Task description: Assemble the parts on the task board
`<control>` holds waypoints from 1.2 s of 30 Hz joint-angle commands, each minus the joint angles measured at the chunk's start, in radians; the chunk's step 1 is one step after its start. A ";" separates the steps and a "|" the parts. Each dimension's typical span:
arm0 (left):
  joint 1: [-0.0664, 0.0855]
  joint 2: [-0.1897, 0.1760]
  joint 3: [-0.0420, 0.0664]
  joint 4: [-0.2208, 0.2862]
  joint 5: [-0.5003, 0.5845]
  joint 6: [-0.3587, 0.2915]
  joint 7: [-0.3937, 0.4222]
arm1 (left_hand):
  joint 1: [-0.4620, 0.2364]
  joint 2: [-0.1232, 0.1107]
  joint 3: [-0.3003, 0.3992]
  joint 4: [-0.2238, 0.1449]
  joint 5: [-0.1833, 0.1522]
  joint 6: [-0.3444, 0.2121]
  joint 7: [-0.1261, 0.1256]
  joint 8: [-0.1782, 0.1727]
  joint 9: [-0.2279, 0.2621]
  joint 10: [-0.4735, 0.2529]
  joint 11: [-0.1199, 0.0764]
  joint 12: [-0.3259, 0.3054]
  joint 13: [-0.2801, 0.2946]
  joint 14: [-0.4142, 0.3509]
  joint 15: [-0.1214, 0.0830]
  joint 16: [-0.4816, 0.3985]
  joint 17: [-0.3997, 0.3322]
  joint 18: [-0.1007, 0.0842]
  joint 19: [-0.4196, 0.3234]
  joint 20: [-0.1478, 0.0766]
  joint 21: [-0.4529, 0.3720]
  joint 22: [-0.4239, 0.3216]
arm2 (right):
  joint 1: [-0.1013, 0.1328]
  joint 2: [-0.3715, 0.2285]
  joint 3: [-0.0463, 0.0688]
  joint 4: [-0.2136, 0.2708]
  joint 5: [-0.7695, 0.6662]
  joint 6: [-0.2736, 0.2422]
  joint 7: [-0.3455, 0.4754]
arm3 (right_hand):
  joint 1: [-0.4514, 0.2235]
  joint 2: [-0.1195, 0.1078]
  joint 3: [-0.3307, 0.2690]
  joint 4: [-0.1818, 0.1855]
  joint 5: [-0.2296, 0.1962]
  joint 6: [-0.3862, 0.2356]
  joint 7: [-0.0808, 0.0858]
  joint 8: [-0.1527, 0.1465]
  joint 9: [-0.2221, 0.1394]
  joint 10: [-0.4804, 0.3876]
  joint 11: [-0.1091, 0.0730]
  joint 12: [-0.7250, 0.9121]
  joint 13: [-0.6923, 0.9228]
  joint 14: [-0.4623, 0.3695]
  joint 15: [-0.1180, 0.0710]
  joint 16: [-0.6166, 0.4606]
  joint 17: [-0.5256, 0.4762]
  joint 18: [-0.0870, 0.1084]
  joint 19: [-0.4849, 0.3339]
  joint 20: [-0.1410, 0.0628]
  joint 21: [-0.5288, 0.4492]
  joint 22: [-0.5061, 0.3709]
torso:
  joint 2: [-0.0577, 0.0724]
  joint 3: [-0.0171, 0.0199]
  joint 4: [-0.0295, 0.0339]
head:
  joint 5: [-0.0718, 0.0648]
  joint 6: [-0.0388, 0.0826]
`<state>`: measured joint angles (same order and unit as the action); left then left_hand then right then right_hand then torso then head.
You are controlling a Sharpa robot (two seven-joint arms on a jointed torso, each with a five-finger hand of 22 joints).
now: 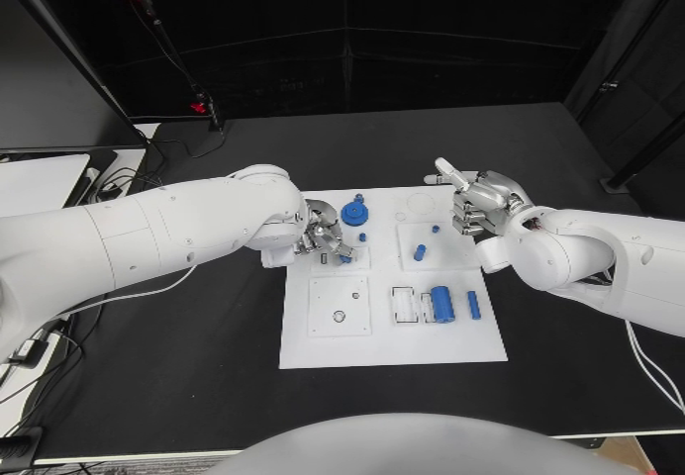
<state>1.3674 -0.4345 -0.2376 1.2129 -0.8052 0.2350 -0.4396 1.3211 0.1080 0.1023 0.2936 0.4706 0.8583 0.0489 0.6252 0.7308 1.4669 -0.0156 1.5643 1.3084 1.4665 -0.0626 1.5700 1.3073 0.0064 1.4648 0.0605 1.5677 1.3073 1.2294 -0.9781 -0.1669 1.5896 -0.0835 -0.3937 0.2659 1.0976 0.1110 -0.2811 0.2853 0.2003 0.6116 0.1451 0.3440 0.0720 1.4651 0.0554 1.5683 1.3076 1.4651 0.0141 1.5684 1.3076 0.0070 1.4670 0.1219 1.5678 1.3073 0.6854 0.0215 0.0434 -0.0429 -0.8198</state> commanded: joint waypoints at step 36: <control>0.021 -0.069 0.001 0.049 -0.003 -0.012 -0.001 | 0.080 0.035 0.081 0.000 0.031 0.029 -0.003 -0.021 0.032 0.104 0.004 0.007 0.262 0.104 -0.001 0.001 0.263 -0.006 0.106 -0.001 0.003 0.264 | -0.002 0.006 0.000 -0.003 0.000 -0.004 -0.008 | 0.015 0.003 -0.007 0.003 -0.002 0.001 -0.014 0.014 0.001 0.106 -0.002 0.003 0.263 0.106 -0.004 0.002 0.263 -0.007 0.104 0.002 0.003 0.263 | 0.000 0.0001 0.0001 | 0.008 -0.005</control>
<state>1.3867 -0.5060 -0.2375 1.2632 -0.8055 0.2189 -0.4228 1.3416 0.0876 0.1429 0.3268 0.4955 0.8690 0.0596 0.6069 0.7629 1.4636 -0.0123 1.5674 1.3101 1.4662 -0.0623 1.5700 1.3073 0.0064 1.4648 0.0606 1.5677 1.3079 1.2267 -0.9734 -0.1670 1.5856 -0.0838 -0.3958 0.2539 1.1016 0.1150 -0.2834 0.2878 0.2003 0.6119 0.1381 0.3513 0.0720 1.4650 0.0554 1.5683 1.3076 1.4651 0.0141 1.5684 1.3074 0.0070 1.4670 0.1219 1.5678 1.3073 0.6853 0.0216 0.0428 -0.0348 -0.8248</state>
